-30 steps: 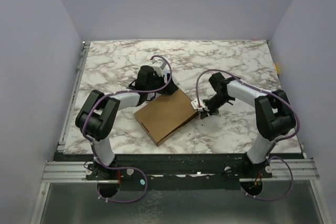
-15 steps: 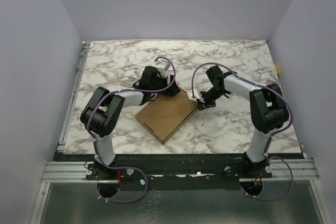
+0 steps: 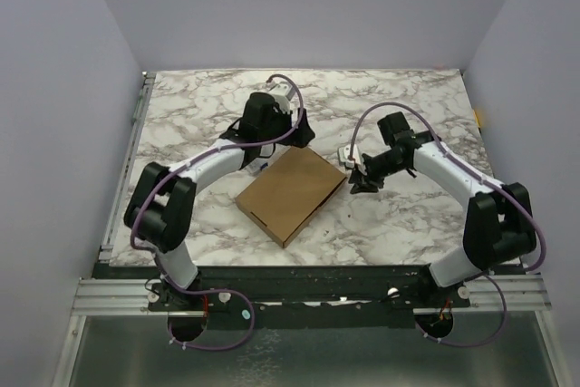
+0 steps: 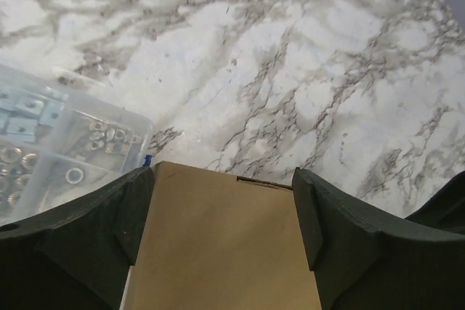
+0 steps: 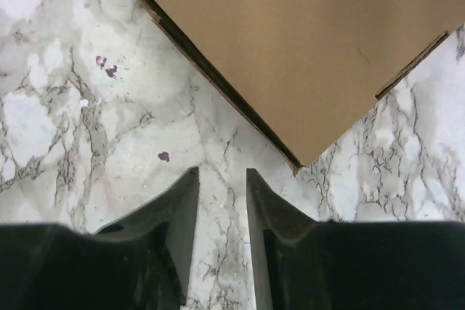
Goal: Fold the paper box
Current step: Close the paper box at the center of the board, then adjust the paper box at the center of the board.
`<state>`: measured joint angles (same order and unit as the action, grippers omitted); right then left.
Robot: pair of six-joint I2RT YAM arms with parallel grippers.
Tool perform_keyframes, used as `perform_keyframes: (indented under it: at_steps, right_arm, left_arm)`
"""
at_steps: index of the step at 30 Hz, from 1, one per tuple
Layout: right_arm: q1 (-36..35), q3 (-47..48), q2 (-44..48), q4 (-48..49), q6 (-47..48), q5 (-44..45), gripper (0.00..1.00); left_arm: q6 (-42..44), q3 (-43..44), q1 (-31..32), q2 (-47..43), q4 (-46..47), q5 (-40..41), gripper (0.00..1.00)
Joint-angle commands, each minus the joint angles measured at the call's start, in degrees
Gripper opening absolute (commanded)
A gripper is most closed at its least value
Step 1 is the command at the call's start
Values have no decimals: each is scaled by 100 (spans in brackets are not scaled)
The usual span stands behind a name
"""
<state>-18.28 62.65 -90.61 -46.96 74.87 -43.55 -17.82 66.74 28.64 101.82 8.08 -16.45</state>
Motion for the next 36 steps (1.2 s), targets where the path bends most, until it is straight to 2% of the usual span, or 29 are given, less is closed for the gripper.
perform_keyframes:
  at_steps: [1,3,5,8,11,14,18,22,26,32,36]
  right_arm:
    - [-4,-655,418,1004,-1275,-321,43]
    - [-8,-902,372,1579,-1492,55,52]
    - [7,-931,153,1904,-1506,325,56]
    - [112,-682,-224,2086,-1579,434,58]
    - [372,-459,-343,1958,-1563,145,58]
    - [559,-462,-374,1879,-1507,15,58]
    - [563,-323,-790,1827,-1525,-28,60]
    - [560,84,-1349,1749,-1729,-335,59]
    - [556,651,-1745,1564,-2103,-588,52]
    - [558,1381,-2075,1837,-3390,-286,50]
    - [642,1586,-2118,2149,-4440,123,52]
  left_arm:
    - [344,-392,13,-1125,-312,583,85]
    - [353,-962,3,-1642,-403,751,86]
    - [139,-1722,6,-2329,-410,987,88]
    - [-251,-2747,-7,-3575,-460,1459,89]
    - [-698,-3436,-16,-4768,-744,2006,94]
    - [-1049,-3784,-42,-5381,-1018,2569,99]
    - [-1044,-3869,-92,-4987,-1089,2753,99]
    - [-668,-3695,-135,-4100,-534,2147,99]
    - [-629,-3428,-157,-3281,-416,1419,97]
    - [-1233,-3727,-123,-3024,100,399,85]
    - [-1859,-4075,356,-2966,802,310,85]
